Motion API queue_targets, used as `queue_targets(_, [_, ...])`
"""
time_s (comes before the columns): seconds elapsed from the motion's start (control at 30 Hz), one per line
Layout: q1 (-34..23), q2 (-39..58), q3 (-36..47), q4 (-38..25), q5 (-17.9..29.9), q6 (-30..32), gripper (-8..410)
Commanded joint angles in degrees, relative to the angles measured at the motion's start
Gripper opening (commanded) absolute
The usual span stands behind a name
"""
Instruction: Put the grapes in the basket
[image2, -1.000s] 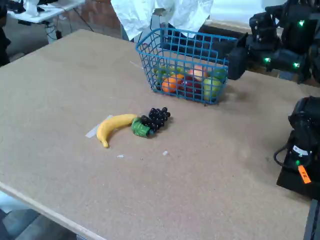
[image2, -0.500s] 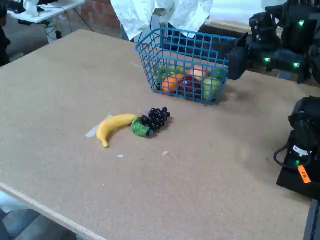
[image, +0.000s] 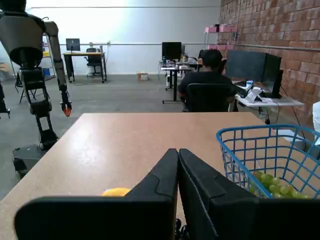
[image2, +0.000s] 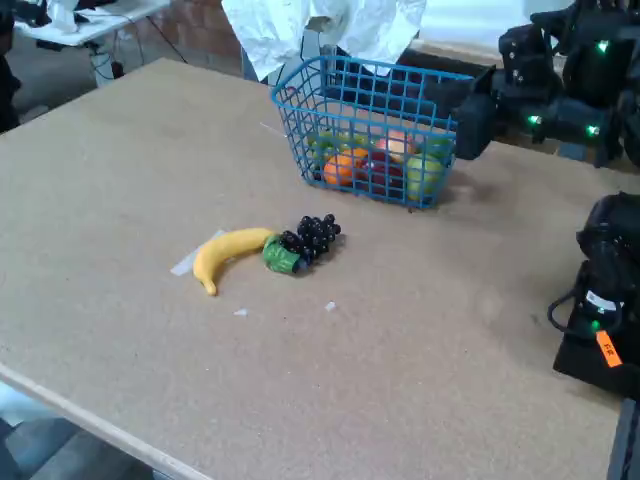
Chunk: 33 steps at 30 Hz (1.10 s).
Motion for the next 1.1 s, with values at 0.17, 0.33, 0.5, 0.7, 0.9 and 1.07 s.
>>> queue_targets(0.17, [0.00,0.00,0.04,0.24,-0.07,-0.09,0])
queue_targets(0.33, [0.00,0.00,0.04,0.24,-0.04,-0.09,0])
queue_targets(0.5, [0.00,0.00,0.04,0.70,-0.07,-0.07,0])
queue_targets(0.7, [0.00,0.00,0.04,2.01,-0.04,1.84,0])
queue_targets(0.9, [0.00,0.02,0.04,1.55,-0.04,1.81,0])
queue_targets(1.07, [0.00,0.98,0.04,1.55,0.07,1.40,0])
